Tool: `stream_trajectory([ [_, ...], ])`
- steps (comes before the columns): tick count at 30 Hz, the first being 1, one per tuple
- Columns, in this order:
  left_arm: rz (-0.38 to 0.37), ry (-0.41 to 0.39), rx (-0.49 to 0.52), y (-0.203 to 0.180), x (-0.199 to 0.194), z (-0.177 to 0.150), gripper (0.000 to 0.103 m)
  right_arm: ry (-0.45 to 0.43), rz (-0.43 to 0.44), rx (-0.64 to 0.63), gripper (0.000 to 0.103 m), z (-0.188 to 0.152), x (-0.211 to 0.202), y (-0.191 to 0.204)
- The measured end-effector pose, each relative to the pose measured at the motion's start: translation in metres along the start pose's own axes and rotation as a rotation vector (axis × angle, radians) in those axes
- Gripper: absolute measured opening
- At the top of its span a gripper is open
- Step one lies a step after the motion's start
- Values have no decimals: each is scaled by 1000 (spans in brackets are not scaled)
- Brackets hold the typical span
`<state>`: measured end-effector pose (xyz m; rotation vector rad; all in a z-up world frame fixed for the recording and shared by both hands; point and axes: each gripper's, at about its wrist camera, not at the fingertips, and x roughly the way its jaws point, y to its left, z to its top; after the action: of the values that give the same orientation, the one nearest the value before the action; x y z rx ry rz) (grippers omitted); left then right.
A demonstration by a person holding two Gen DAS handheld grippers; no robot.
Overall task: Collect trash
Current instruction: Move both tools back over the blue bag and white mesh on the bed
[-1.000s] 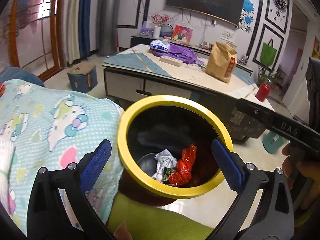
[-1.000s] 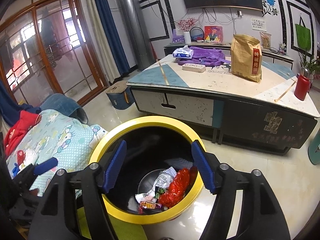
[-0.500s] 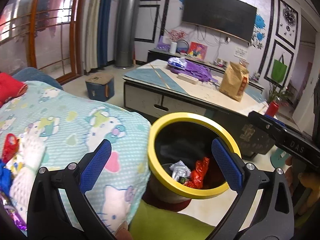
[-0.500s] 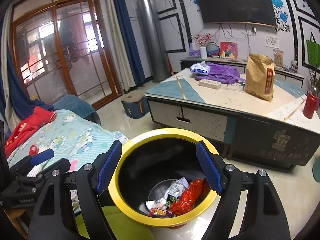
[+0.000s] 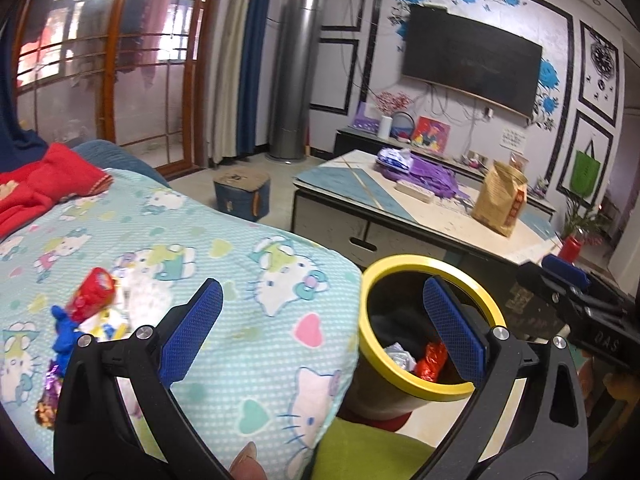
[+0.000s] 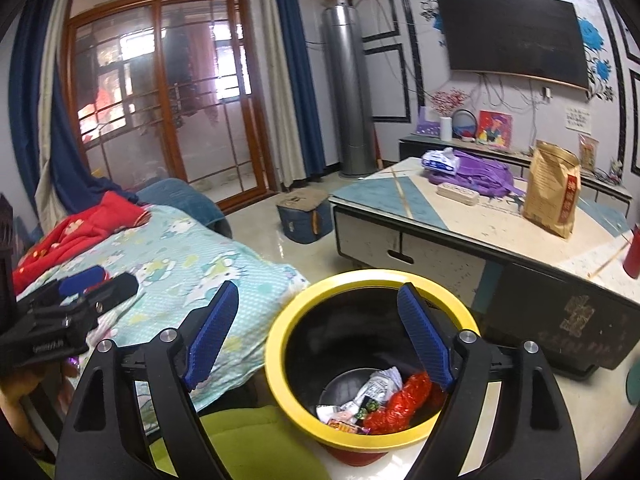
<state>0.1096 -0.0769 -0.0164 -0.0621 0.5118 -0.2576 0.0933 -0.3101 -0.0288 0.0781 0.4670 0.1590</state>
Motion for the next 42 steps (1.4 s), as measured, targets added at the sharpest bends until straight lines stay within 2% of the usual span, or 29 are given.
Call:
stream_trajectory([
  [13,92,-27,-67,43,-23,0,92,13,94,-85,83,0,1,42],
  [27,176,-25,-181,100,-41,5,92,46,258,-152,84,9,12,111],
  [32,189,-27,-200,119,-49,8,92,78,314,-159,84,13,22,137],
  [42,238,4,-300,180,-65,8,92,177,412,-222,84,0,45,196],
])
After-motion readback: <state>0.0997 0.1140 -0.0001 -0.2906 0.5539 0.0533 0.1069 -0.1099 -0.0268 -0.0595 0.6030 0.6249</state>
